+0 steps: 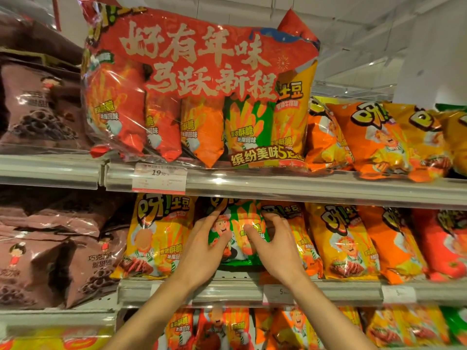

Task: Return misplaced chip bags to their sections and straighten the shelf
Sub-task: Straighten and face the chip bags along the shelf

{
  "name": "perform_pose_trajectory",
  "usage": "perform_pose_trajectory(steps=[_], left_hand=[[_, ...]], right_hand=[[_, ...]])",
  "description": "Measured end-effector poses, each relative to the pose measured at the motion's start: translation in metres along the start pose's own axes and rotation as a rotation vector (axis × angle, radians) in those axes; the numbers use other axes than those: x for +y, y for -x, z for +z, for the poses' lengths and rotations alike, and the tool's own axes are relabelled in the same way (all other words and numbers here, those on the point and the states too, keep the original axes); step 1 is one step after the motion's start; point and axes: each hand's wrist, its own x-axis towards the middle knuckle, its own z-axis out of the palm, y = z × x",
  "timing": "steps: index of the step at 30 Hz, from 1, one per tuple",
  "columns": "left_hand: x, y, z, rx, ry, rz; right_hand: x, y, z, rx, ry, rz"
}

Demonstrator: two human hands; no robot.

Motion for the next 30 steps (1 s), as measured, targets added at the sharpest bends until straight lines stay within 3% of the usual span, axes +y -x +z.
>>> perform_pose_trajectory(steps=[9, 15, 24, 30], left_hand=[[0.007, 0.023, 0.024, 0.007, 0.133, 0.055], [0.04, 0.038, 0.061, 0.076, 0.303, -0.077], [0.131, 0.076, 0.16, 0.059, 0.403, -0.11], [0.204, 0.103, 0.27, -0.031, 0.396, -0.116]], right_hand=[[0.014, 0.029, -0.027, 0.054, -0.117, 0.015], [0.039, 0.049, -0.07, 0.054, -0.179, 0.073], [0.106, 0.083, -0.191, 0.05, -0.266, 0.086], [0.187, 0.107, -0.302, 0.111, -0.245, 0.142]])
